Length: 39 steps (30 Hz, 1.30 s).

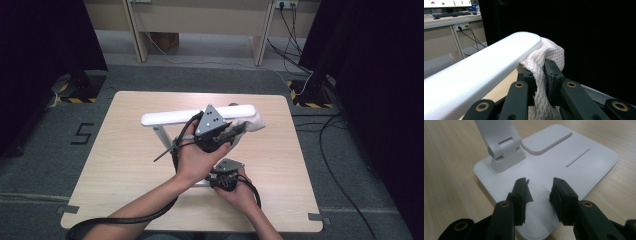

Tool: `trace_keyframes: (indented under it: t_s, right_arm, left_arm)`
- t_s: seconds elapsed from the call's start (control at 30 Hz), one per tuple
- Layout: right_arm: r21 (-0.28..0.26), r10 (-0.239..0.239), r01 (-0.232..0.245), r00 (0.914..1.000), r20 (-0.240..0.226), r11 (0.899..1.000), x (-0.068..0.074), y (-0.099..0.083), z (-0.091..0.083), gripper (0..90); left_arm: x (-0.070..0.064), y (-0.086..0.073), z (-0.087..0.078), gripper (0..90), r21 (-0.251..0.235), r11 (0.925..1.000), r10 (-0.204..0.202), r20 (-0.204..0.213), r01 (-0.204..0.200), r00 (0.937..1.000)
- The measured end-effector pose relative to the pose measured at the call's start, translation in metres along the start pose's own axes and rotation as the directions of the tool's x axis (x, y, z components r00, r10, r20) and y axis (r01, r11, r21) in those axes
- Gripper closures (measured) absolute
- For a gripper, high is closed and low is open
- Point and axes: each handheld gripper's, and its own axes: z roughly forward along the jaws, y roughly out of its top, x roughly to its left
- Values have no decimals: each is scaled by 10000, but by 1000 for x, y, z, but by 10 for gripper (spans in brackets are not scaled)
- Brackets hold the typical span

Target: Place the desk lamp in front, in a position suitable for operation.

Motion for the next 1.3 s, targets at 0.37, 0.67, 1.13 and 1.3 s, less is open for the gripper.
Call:
trace_keyframes:
  t_s: [0.37, 0.67, 1.13, 1.3]
  right_arm:
    - [1, -2, 2, 10000, -2, 10000, 0, 0, 0, 650]
    - [8, 3, -3, 10000, -7, 10000, 0, 0, 0, 650]
    - [5, -8, 8, 10000, -11, 10000, 1, 0, 0, 650]
    - [7, -8, 8, 10000, -11, 10000, 1, 0, 0, 650]
  left_arm:
    - [2, -3, -6, 808, -68, 10000, -17, -132, 16, 9999]
    - [5, -5, -14, 808, -123, 9997, -191, -222, 188, 9996]
    - [10, -7, -24, 808, -142, 9993, -355, -319, 351, 9989]
    - [13, -8, -29, 808, -163, 9989, -452, -352, 446, 9984]
